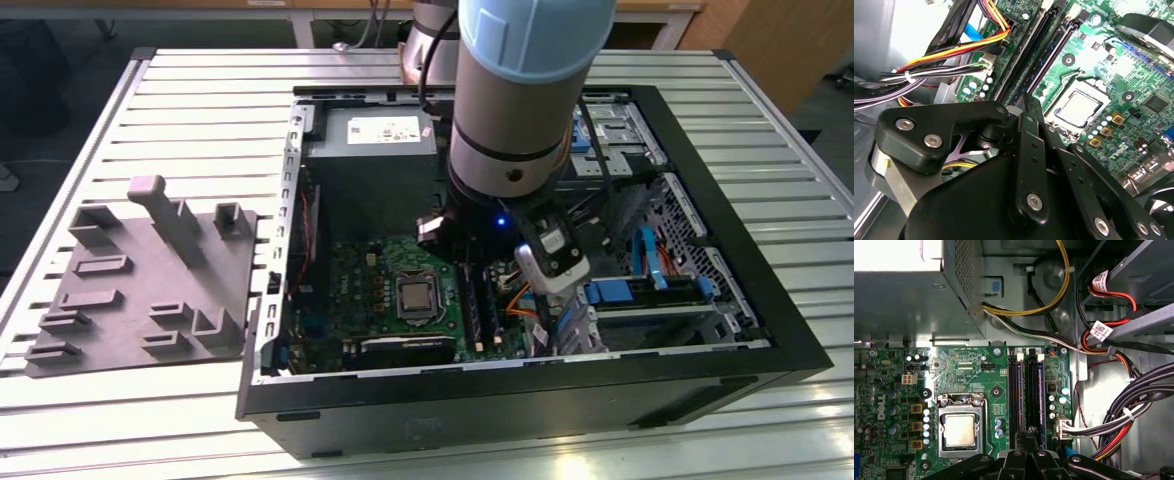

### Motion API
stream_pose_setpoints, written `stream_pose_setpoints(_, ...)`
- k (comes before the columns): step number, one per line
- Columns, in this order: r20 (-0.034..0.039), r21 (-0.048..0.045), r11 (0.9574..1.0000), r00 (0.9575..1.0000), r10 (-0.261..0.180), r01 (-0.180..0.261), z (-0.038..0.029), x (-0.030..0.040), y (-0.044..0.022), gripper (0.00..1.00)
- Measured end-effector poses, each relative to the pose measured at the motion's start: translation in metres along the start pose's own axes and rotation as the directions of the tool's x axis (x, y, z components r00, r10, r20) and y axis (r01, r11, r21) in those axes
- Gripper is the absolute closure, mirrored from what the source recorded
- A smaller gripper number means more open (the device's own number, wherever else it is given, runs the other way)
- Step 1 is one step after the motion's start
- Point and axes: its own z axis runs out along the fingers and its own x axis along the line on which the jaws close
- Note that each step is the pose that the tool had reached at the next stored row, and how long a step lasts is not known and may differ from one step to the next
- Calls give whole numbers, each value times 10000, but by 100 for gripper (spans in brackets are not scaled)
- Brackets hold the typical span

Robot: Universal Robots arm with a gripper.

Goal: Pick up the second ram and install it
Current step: 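Press down the second ram until it locks into place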

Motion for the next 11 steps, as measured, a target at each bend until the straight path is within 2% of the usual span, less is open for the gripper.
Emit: stream_pose_setpoints(11,0,0,10000,10000,0,0,-2,-1,-25,89)
